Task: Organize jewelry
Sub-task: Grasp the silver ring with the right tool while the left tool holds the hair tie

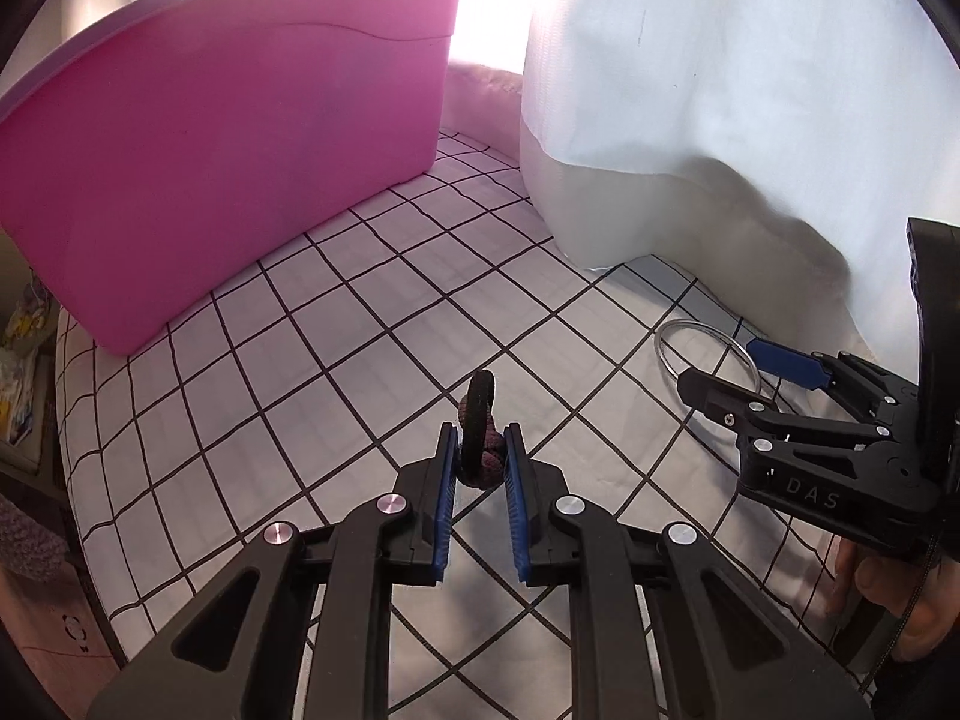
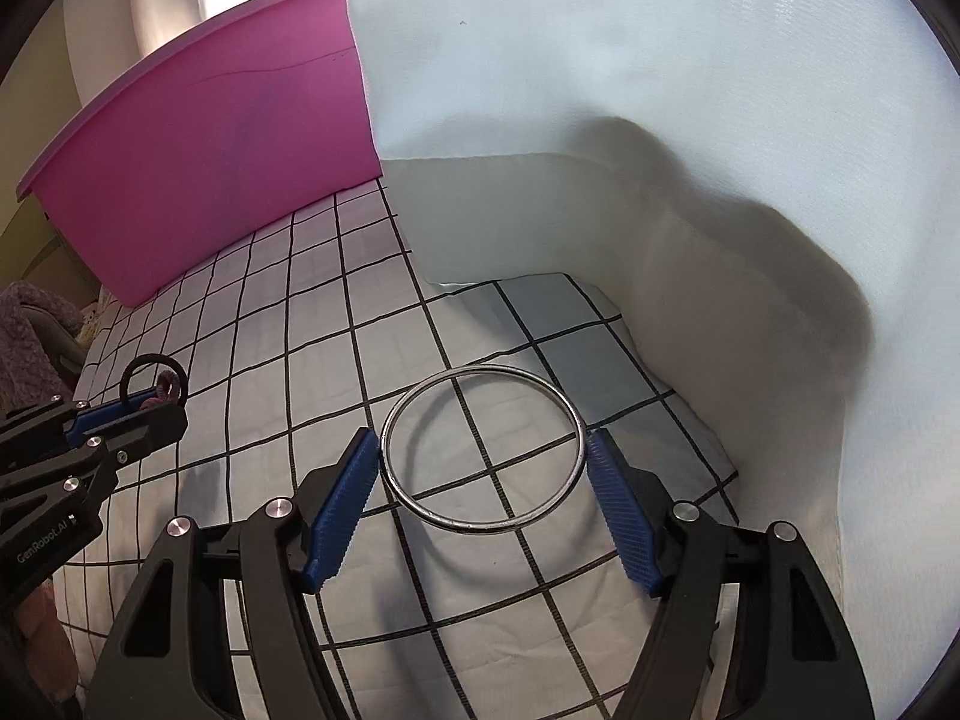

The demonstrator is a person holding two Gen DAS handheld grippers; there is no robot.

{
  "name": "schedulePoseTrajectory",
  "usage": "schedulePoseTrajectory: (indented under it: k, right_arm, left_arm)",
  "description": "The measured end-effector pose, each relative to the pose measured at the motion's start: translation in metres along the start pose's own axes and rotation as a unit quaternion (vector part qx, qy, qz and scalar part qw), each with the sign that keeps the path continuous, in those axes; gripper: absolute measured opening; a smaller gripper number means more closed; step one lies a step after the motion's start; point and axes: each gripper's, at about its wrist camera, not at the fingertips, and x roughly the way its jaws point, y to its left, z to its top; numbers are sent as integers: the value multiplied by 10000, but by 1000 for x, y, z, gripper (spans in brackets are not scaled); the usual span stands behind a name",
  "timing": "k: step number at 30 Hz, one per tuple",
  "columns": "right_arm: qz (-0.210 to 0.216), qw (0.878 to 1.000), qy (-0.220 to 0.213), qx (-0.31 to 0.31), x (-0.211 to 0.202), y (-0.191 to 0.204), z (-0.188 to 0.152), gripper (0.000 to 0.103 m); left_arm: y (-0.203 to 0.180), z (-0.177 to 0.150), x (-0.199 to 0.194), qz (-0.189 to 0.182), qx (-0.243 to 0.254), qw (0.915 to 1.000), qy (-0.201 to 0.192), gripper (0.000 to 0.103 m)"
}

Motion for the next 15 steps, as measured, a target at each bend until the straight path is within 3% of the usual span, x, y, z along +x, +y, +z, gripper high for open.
schedulePoseTrajectory:
  k: [15]
  right_arm:
    - [-132, 9997, -154, 148, -42, 45, -9, 69]
  left_arm:
    - [25, 13, -51, -91, 29, 9997, -220, 18]
